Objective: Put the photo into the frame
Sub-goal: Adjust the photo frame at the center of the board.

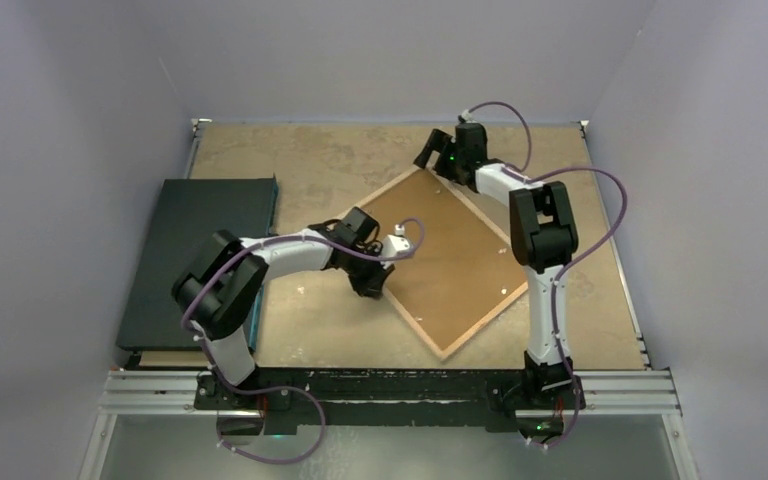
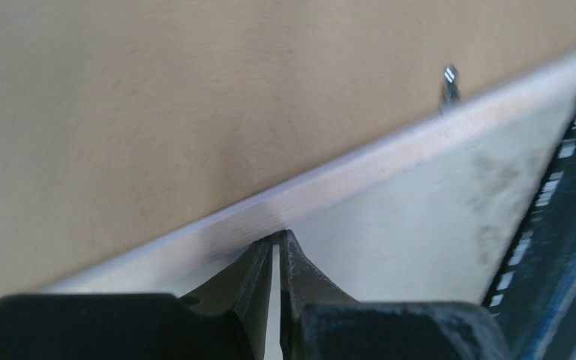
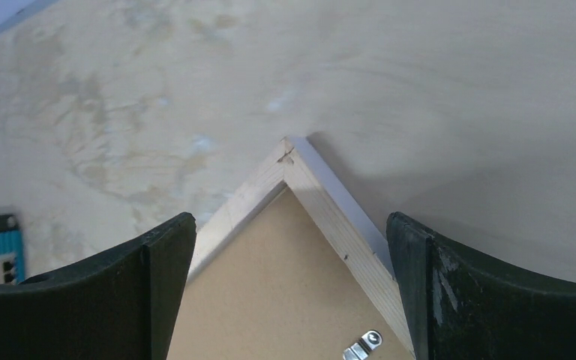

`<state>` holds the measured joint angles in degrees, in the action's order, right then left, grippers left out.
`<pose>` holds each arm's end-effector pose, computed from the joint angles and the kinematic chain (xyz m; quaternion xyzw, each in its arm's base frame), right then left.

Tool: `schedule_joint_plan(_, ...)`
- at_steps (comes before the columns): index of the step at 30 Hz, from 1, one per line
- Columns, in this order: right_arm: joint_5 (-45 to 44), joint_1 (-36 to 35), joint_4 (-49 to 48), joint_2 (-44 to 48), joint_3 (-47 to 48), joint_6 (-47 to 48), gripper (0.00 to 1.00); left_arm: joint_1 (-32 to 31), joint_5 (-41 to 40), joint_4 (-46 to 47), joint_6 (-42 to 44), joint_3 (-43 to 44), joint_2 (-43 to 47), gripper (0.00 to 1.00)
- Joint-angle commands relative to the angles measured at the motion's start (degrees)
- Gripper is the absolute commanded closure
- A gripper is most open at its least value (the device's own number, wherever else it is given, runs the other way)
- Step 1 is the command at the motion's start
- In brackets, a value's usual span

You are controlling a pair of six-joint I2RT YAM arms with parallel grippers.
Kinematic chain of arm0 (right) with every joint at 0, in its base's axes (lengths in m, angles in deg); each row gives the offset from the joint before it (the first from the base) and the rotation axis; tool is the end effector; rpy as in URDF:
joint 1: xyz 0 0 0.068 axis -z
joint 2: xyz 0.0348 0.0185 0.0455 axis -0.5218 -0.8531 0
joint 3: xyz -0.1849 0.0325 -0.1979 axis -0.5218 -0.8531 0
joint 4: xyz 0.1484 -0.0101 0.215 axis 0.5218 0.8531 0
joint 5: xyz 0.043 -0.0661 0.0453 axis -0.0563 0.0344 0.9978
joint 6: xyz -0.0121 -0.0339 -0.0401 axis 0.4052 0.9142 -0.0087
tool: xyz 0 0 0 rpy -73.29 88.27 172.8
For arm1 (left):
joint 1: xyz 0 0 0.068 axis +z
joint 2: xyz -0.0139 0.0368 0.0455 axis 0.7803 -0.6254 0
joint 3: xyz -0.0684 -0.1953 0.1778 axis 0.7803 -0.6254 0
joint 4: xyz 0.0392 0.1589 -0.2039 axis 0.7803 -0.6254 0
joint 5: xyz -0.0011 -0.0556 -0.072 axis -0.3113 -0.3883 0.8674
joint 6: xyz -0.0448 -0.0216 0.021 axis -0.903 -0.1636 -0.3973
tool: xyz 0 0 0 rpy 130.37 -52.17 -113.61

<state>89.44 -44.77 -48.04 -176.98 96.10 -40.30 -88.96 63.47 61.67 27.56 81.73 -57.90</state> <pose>0.4980 0.1224 0.1711 0.1306 0.8509 0.2548 0.4405 0.2519 -0.2146 0.1510 0.4736 0.8248 -0.2592 0.1678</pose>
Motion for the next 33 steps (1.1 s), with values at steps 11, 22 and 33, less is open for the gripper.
schedule_joint_plan(11, 19.56, -9.06, 7.00, -4.78, 12.37, 2.38, 0.01, -5.30, 8.35, 1.10, -4.71, 5.24, 0.83, 0.69)
schedule_joint_plan(22, -0.96, -5.47, 3.51, 14.75, -2.75, -0.34, 0.01, 15.82, 2.39, -9.73, 1.47, 14.73, 8.19, 0.62)
schedule_joint_plan(33, -0.45, -15.25, -3.70, 32.37, -29.49, -6.32, 0.08, 29.00, 8.95, -8.48, -4.23, 18.66, -7.90, 0.88)
